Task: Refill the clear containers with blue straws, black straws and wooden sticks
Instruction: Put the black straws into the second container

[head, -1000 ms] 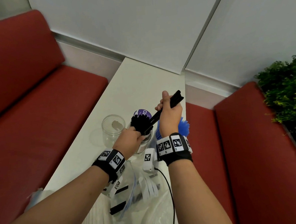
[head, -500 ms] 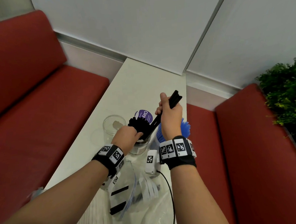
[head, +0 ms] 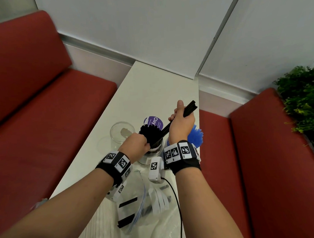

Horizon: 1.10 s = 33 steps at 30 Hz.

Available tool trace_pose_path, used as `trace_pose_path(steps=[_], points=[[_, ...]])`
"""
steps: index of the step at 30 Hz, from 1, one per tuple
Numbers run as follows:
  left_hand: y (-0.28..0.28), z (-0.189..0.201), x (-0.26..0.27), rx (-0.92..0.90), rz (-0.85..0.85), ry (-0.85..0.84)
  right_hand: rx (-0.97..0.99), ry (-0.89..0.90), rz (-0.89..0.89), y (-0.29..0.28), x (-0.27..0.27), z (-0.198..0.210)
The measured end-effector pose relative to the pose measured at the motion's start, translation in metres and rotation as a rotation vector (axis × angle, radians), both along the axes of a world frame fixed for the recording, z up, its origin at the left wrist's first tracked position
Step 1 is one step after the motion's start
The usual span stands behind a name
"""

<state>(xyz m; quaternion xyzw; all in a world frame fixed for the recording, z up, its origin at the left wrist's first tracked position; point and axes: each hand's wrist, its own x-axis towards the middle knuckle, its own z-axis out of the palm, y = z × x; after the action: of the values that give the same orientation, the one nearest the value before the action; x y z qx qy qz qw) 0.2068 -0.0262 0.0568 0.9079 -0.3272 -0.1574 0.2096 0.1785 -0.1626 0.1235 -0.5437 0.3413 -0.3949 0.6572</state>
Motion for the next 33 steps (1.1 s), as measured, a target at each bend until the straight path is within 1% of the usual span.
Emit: trace_pose_path(steps=[2,4,8,10,12,14,16,17,18,19,20,21,22,23,25,26,27,28,29,30,31,33], points=[[0.001,0.003,-0.003,-0.032,0.008,0.011,-0.019,0.037,0.000,0.002,-0.001,-0.003],[0.002,0.004,-0.007,-0.081,0.021,0.036,-0.048,0.095,0.042,0.009,-0.004,-0.013],[0.003,0.004,-0.010,-0.182,0.042,0.099,-0.086,0.269,0.293,0.038,-0.027,-0.045],[0.004,0.004,-0.010,-0.191,0.024,0.095,-0.141,0.249,0.341,0.047,-0.035,-0.050],[0.005,0.004,-0.011,-0.187,-0.001,0.055,-0.272,0.169,0.320,0.048,-0.037,-0.042],[0.006,0.002,-0.011,-0.212,-0.015,0.017,-0.448,0.105,0.287,0.045,-0.035,-0.029],[0.006,0.001,-0.012,-0.233,-0.028,-0.008,-0.671,0.128,0.309,0.042,-0.030,-0.024],[0.007,0.002,-0.011,-0.248,-0.019,0.004,-0.775,0.198,0.373,0.040,-0.028,-0.027],[0.008,0.002,-0.011,-0.269,-0.004,0.024,-0.880,0.330,0.467,0.039,-0.026,-0.033],[0.008,0.002,-0.011,-0.279,0.011,0.042,-0.987,0.505,0.558,0.038,-0.026,-0.042],[0.010,0.001,-0.010,-0.287,0.021,0.051,-1.054,0.675,0.637,0.037,-0.029,-0.052],[0.013,-0.001,-0.010,-0.312,0.032,0.061,-1.058,0.789,0.699,0.037,-0.032,-0.061],[0.017,-0.003,-0.011,-0.367,0.046,0.077,-1.014,0.804,0.721,0.036,-0.036,-0.066],[0.023,-0.004,-0.012,-0.440,0.073,0.108,-0.951,0.745,0.711,0.037,-0.042,-0.067],[0.035,-0.005,-0.016,-0.577,0.174,0.155,-0.905,0.541,0.613,0.040,-0.051,-0.064],[0.041,-0.007,-0.018,-0.616,0.236,0.163,-0.911,0.463,0.558,0.043,-0.055,-0.060],[0.046,-0.009,-0.020,-0.623,0.295,0.160,-0.897,0.415,0.543,0.049,-0.058,-0.057],[0.052,-0.011,-0.022,-0.594,0.342,0.157,-0.861,0.404,0.582,0.057,-0.062,-0.053],[0.058,-0.012,-0.024,-0.509,0.364,0.154,-0.818,0.429,0.681,0.066,-0.067,-0.051],[0.065,-0.014,-0.025,-0.365,0.345,0.152,-0.804,0.495,0.806,0.075,-0.073,-0.054],[0.071,-0.016,-0.029,-0.180,0.295,0.167,-0.820,0.584,0.933,0.085,-0.078,-0.059],[0.081,-0.025,-0.041,0.179,0.162,0.278,-0.882,0.802,1.157,0.102,-0.091,-0.072]])
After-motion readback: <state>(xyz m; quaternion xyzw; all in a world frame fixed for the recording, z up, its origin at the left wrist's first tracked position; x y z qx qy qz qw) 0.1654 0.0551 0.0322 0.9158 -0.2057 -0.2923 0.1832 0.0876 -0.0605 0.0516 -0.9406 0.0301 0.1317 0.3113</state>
